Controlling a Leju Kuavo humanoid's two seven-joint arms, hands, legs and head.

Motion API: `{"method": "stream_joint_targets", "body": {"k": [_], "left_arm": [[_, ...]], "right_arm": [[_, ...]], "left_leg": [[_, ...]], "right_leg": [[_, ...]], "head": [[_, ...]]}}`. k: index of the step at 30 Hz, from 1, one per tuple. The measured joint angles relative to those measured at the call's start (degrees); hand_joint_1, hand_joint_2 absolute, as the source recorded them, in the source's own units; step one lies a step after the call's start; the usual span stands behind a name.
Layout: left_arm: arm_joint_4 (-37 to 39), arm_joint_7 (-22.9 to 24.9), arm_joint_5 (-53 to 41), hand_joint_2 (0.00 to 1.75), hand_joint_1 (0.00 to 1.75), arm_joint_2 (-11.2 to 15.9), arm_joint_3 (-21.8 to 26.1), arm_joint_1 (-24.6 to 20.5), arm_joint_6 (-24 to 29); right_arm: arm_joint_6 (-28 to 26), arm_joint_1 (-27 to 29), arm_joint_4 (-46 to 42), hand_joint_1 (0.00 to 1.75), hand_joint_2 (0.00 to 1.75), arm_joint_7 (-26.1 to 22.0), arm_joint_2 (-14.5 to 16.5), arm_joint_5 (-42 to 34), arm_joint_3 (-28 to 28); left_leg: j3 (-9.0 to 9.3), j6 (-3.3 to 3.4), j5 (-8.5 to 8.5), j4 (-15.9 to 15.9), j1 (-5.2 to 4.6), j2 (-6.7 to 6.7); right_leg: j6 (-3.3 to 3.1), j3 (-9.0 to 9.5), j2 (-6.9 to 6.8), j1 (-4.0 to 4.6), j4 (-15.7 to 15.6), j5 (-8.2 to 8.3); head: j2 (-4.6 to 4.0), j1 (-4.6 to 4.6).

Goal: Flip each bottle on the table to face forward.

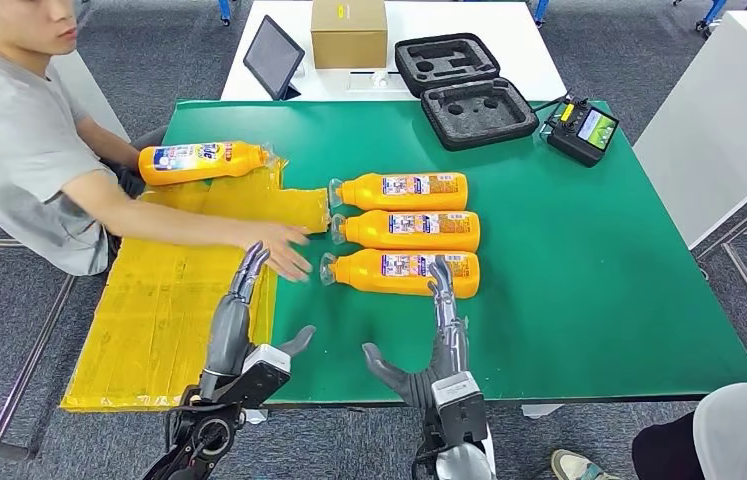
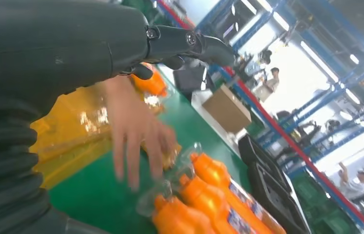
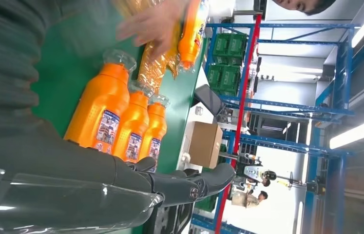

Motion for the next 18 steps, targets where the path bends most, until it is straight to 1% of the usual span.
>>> {"method": "stream_joint_targets", "body": {"k": [3, 7, 9, 10, 11, 12, 14, 15, 16, 17, 18], "left_arm": [[0.09, -0.92, 3.64, 1.75, 0.00, -0.60, -0.95, 0.29, -2.42], [0.20, -1.95, 10.06, 1.75, 0.00, -1.46, -1.95, 1.14, -6.54], [0.20, -2.59, 12.90, 1.75, 0.00, -1.91, -2.42, 1.90, -7.74], [0.20, -2.92, 13.82, 1.75, 0.00, -2.10, -2.62, 2.23, -7.88], [0.20, -3.21, 14.43, 1.75, 0.00, -2.26, -2.80, 2.51, -7.85], [0.20, -3.42, 14.89, 1.75, 0.00, -2.43, -2.99, 2.72, -7.78], [0.20, -3.69, 15.59, 1.75, 0.00, -2.71, -3.50, 2.95, -7.72], [0.22, -3.84, 15.89, 1.75, 0.00, -2.86, -3.81, 2.99, -7.72], [0.28, -3.99, 16.22, 1.75, 0.00, -2.98, -4.12, 3.01, -7.69], [0.38, -4.15, 16.54, 1.75, 0.00, -3.12, -4.42, 3.02, -7.57], [0.49, -4.29, 16.92, 1.75, 0.00, -3.21, -4.72, 3.04, -7.36]], "right_arm": [[-0.60, 0.46, -1.26, 0.00, 0.00, 0.00, -0.07, 0.10, -1.14], [-1.86, 0.45, -0.06, 0.00, 1.75, 0.01, 0.41, -0.54, -3.21], [-3.47, 0.53, 0.60, 0.00, 1.75, 0.02, 0.85, 2.01, -4.72], [-4.34, 0.64, 0.75, 0.00, 1.75, 0.02, 1.23, 5.66, -5.85], [-4.99, 0.81, 0.72, 0.00, 1.75, 0.02, 1.86, 11.48, -7.43], [-5.36, 1.04, 0.46, 0.00, 1.75, 0.02, 2.71, 18.99, -9.45], [-5.63, 1.41, -0.76, 0.00, 1.75, 0.01, 4.74, 36.32, -14.39], [-5.67, 1.49, -1.56, 0.00, 1.75, 0.01, 5.59, 43.77, -16.90], [-5.70, 1.50, -2.25, 0.00, 1.75, 0.00, 6.27, 49.72, -19.29], [-5.72, 1.49, -2.74, 0.00, 1.75, 0.01, 6.79, 54.06, -21.61], [-5.73, 1.46, -2.98, 0.00, 1.75, 0.03, 7.14, 56.83, -23.69]], "left_leg": [[0.00, 0.00, 0.00, 0.00, 0.00, 0.00], [-0.02, 0.01, -0.01, 0.00, -0.01, 0.00], [-0.02, 0.01, -0.01, 0.00, -0.02, -0.01], [-0.03, 0.01, -0.01, 0.00, -0.02, -0.01], [-0.03, 0.01, -0.02, 0.01, -0.02, 0.00], [-0.03, 0.02, -0.02, 0.01, -0.02, 0.00], [-0.03, 0.02, -0.02, 0.01, -0.01, -0.01], [-0.03, 0.02, -0.02, 0.00, 0.00, -0.01], [-0.03, 0.02, -0.02, 0.00, 0.00, -0.01], [-0.03, 0.02, -0.02, 0.00, 0.00, -0.02], [-0.04, 0.02, -0.02, 0.00, 0.00, -0.02]], "right_leg": [[0.00, 0.00, 0.00, 0.00, 0.00, 0.00], [0.00, 0.00, 0.00, -0.01, 0.00, 0.00], [0.00, -0.01, 0.00, -0.02, -0.01, 0.00], [0.00, -0.02, 0.00, -0.02, -0.01, 0.00], [0.00, -0.02, 0.00, -0.02, -0.01, 0.00], [0.00, -0.03, 0.00, -0.01, -0.01, 0.00], [0.00, -0.04, -0.01, 0.00, -0.01, 0.00], [0.00, -0.03, -0.01, 0.01, -0.01, 0.00], [0.00, -0.03, -0.01, 0.02, -0.01, -0.01], [0.00, -0.02, -0.01, 0.02, -0.01, -0.01], [0.00, -0.01, -0.01, 0.01, -0.01, -0.01]], "head": [[0.00, 0.00], [0.00, 0.00], [0.00, 0.01], [0.00, 0.01], [0.00, 0.01], [0.00, -0.01], [0.00, -0.02], [0.00, -0.02], [0.00, -0.01], [0.00, -0.01], [0.00, 0.00]]}}
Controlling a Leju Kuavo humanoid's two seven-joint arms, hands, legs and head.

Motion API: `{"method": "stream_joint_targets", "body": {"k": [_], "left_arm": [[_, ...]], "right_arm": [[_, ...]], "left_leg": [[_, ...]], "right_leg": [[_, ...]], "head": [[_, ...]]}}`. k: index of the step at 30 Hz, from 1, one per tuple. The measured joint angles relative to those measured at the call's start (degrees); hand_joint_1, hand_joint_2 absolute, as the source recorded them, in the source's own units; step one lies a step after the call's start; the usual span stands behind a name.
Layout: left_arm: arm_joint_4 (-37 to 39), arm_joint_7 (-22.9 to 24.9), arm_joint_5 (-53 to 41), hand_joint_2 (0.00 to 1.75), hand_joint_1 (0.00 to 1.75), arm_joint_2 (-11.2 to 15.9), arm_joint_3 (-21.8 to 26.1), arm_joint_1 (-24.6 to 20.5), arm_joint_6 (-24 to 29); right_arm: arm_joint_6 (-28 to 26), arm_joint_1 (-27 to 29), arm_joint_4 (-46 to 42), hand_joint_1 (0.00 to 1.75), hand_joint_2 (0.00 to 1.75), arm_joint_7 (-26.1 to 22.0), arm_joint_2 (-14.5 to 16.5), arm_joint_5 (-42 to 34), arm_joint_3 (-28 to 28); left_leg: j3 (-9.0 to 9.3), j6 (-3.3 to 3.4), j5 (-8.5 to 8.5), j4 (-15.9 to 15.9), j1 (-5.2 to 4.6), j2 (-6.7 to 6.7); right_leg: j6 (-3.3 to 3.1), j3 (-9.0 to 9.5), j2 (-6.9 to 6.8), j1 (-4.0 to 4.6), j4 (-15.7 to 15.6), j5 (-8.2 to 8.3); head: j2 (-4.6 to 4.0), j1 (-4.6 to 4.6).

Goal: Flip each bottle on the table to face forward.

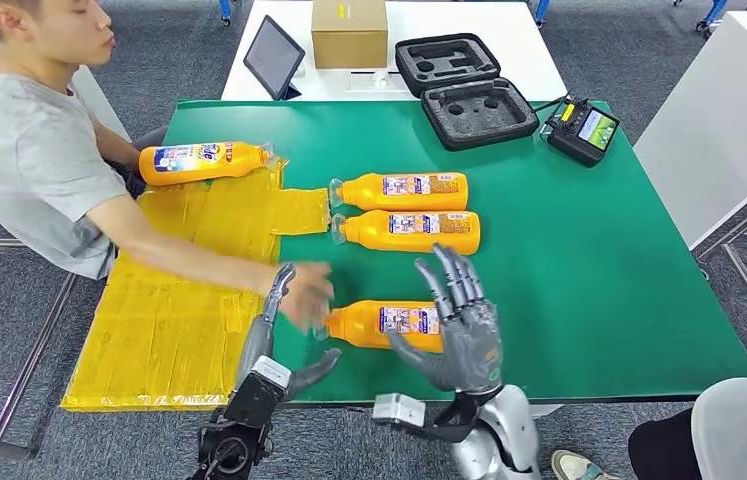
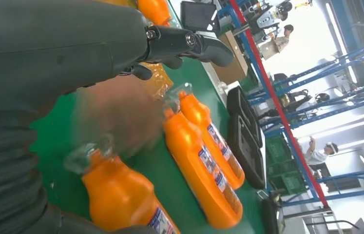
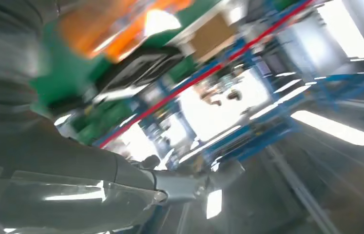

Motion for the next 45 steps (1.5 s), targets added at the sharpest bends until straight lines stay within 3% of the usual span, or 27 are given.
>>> {"method": "stream_joint_targets", "body": {"k": [5, 12, 17, 22, 30, 45], "left_arm": [[0.17, -0.28, 1.59, 1.75, 0.00, -0.15, -1.48, 0.03, 0.69], [0.19, -0.43, 0.73, 1.75, 0.00, -0.91, -2.49, 0.07, -0.41], [0.19, -0.45, 1.27, 1.75, 0.00, -1.18, -2.65, 0.04, 0.24], [0.19, -0.45, 2.85, 1.75, 0.00, -0.92, -3.71, 0.00, 1.75], [0.17, -0.45, 2.44, 1.75, 0.00, -0.67, -4.36, -0.02, 1.32], [0.55, -0.45, 2.46, 1.75, 0.00, -0.49, -5.73, -0.84, -0.19]], "right_arm": [[-0.02, -0.86, -0.02, 0.00, 1.75, 0.08, 1.21, 9.09, -6.81], [-0.01, -2.76, 4.15, 0.00, 1.75, 0.74, 2.32, 15.24, -8.95], [-0.01, -3.51, 10.35, 0.00, 1.75, 9.98, 1.93, 20.15, -6.01], [-0.01, -4.71, 16.64, 0.00, 1.75, 17.55, -0.42, 17.87, -0.54], [-0.03, -6.87, 24.61, 0.00, 1.75, 19.36, -2.97, 15.75, 4.83], [-0.19, -8.85, 29.14, 0.00, 1.75, 29.35, -5.71, 25.46, 7.01]], "left_leg": [[-0.01, 0.00, 0.00, 0.00, -0.04, 0.01], [-0.02, 0.00, 0.00, 0.00, -0.03, 0.01], [-0.04, 0.00, 0.00, 0.00, -0.02, 0.01], [-0.04, 0.00, 0.00, 0.00, -0.02, 0.01], [-0.04, 0.01, 0.00, 0.00, -0.03, 0.00], [-0.01, 0.01, 0.00, 0.01, -0.03, 0.01]], "right_leg": [[0.02, 0.00, 0.01, -0.05, 0.00, 0.02], [0.02, -0.01, 0.01, -0.03, 0.01, 0.01], [0.01, -0.03, 0.01, -0.02, 0.01, 0.00], [0.01, -0.03, 0.01, -0.03, 0.01, 0.00], [0.02, -0.03, 0.00, -0.03, 0.00, 0.01], [0.02, -0.01, 0.01, -0.04, 0.00, 0.01]], "head": [[0.00, 0.01], [0.00, -0.01], [0.00, -0.01], [0.00, 0.00], [0.00, -0.01], [0.00, 0.00]]}}
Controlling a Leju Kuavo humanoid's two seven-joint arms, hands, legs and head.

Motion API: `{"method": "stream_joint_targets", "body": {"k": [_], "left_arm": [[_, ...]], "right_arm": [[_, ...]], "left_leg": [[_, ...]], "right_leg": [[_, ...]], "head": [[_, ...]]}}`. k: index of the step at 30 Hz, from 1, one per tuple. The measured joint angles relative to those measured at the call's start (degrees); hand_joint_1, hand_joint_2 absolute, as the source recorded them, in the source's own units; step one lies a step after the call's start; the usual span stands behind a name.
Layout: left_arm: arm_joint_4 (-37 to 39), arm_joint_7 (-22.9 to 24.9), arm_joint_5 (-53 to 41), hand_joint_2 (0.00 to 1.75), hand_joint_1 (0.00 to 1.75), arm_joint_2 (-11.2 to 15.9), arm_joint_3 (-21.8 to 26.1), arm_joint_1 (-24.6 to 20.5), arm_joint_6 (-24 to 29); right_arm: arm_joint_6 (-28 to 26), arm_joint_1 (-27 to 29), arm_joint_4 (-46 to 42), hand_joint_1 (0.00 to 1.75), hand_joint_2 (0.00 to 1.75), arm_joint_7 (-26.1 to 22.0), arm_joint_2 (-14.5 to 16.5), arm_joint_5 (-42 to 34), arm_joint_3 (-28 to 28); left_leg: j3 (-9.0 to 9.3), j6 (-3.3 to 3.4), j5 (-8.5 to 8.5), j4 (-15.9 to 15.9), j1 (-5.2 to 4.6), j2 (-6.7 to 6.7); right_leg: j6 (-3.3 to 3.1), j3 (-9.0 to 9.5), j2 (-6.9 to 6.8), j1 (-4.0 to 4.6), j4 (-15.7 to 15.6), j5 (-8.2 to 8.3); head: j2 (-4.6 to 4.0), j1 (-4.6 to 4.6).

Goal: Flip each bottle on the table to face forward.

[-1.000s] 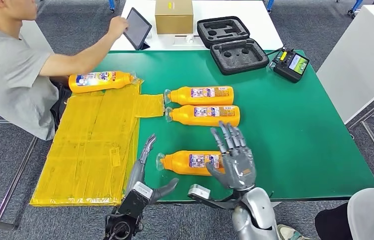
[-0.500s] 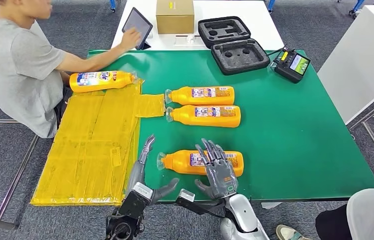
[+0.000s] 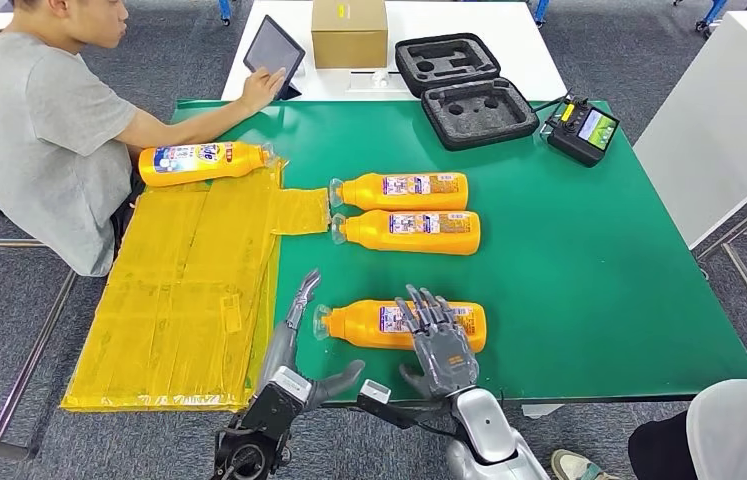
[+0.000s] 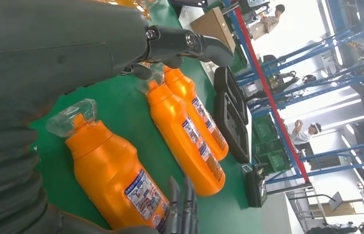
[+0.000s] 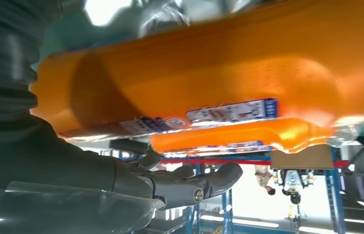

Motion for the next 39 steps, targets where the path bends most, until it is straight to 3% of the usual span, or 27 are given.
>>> {"method": "stream_joint_targets", "body": {"k": [22, 39], "left_arm": [[0.65, 0.01, 0.94, 1.75, 0.00, 0.35, -0.66, -0.66, 0.37], [2.08, 0.00, 1.84, 1.75, 0.00, 0.59, -1.91, -2.16, 0.34]], "right_arm": [[-0.17, -0.15, -0.85, 0.00, 1.75, 3.81, -1.53, 1.75, 0.33], [-0.30, -5.42, 7.83, 0.00, 1.75, 4.82, -1.94, 0.14, -0.56]], "left_leg": [[0.02, 0.00, 0.00, 0.00, 0.00, 0.01], [0.35, 0.01, 0.00, 0.00, 0.00, 0.01]], "right_leg": [[0.00, 0.01, 0.00, 0.00, 0.00, 0.00], [0.01, 0.29, 0.02, 0.00, -0.02, 0.01]], "head": [[0.00, -0.01], [0.00, -0.02]]}}
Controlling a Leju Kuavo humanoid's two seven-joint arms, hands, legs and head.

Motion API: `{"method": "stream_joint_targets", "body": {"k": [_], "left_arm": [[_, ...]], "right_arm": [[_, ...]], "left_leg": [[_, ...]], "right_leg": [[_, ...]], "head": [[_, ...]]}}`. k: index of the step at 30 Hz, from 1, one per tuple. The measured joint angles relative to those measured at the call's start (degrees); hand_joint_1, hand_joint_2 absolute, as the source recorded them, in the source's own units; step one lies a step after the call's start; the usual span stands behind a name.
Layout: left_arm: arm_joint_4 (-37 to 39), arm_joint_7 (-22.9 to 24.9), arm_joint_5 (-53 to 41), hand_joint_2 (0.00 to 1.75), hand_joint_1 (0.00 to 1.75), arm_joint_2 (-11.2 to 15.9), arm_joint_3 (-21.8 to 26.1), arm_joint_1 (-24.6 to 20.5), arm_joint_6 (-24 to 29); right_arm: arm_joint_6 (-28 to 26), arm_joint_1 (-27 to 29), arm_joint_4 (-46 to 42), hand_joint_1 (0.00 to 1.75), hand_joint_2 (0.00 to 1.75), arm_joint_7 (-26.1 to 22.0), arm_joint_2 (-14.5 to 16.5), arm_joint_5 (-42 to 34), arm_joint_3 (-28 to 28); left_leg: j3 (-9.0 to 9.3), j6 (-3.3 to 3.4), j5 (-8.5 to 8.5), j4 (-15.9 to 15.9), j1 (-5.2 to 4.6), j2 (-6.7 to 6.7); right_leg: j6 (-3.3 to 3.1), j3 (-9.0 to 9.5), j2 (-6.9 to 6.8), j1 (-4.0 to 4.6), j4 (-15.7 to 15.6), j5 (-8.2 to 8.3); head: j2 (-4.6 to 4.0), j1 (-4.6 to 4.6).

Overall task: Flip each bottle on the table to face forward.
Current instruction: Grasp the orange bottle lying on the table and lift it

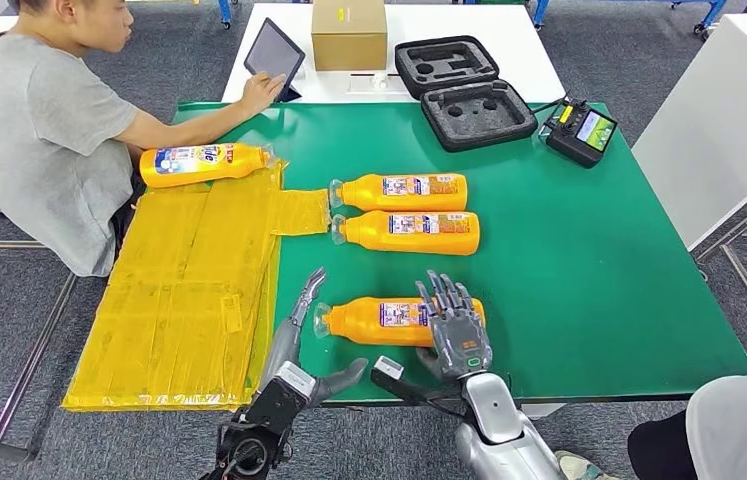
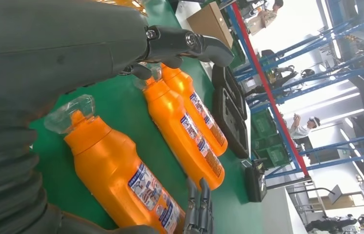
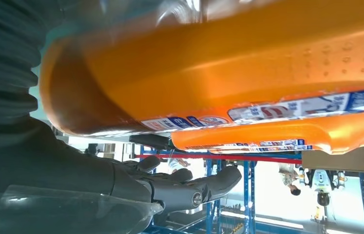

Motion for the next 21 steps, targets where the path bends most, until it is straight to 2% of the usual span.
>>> {"method": "stream_joint_targets", "body": {"k": [4, 5, 6, 8, 9, 11, 21], "left_arm": [[0.33, 0.00, 0.05, 1.75, 0.00, 0.00, -0.14, -0.11, -0.01], [0.37, 0.00, 0.08, 1.75, 0.00, 0.00, -0.15, -0.12, -0.01], [0.40, 0.00, 0.14, 1.75, 0.00, 0.00, -0.17, -0.15, -0.04], [0.43, 0.00, 0.26, 1.75, 0.00, 0.00, -0.25, -0.21, -0.14], [0.45, 0.01, 0.34, 1.75, 0.00, 0.00, -0.29, -0.26, -0.20], [0.62, 0.01, 0.44, 1.75, 0.00, 0.00, -0.40, -0.41, -0.35], [1.87, 0.01, 0.71, 1.75, 0.00, 0.00, -1.08, -1.53, -0.61]], "right_arm": [[-0.02, -0.88, 1.44, 0.01, 1.75, -0.17, 0.00, -0.48, -0.11], [-0.01, -1.21, 1.97, 0.10, 1.75, -0.35, 0.00, -0.92, -0.17], [0.03, -1.60, 2.60, 0.47, 1.75, -0.57, 0.00, -1.39, -0.26], [0.22, -2.34, 3.92, 1.31, 1.75, -0.90, -0.01, -2.01, -0.50], [0.40, -2.59, 4.49, 1.65, 1.75, -1.03, -0.01, -2.17, -0.62], [0.89, -2.95, 5.58, 1.75, 1.75, -1.31, -0.01, -2.55, -0.85], [5.76, -5.40, 9.02, 1.75, 1.75, -3.07, -0.35, -5.11, -1.56]], "left_leg": [[0.09, 0.00, 0.00, 0.00, 0.00, 0.00], [0.11, 0.00, 0.00, 0.00, 0.00, 0.01], [0.14, 0.00, 0.00, 0.00, 0.00, 0.01], [0.19, 0.01, 0.00, 0.00, 0.00, 0.02], [0.21, 0.01, 0.00, 0.00, 0.00, 0.01], [0.24, 0.02, 0.00, -0.01, 0.00, 0.01], [0.92, -0.02, -0.38, -0.02, 0.00, 0.08]], "right_leg": [[0.00, 0.08, 0.00, 0.00, 0.00, 0.00], [0.00, 0.09, 0.01, 0.00, 0.00, 0.00], [0.00, 0.10, 0.01, 0.00, -0.01, 0.01], [-0.01, 0.12, 0.02, 0.00, -0.01, 0.01], [-0.01, 0.14, 0.02, 0.00, -0.02, 0.01], [0.00, 0.19, 0.02, 0.00, -0.02, 0.03], [0.03, 0.23, 0.10, 0.00, -0.08, -0.22]], "head": [[0.00, 0.01], [0.00, 0.01], [0.00, 0.01], [0.00, 0.01], [0.00, 0.01], [0.00, 0.01], [0.00, 0.01]]}}
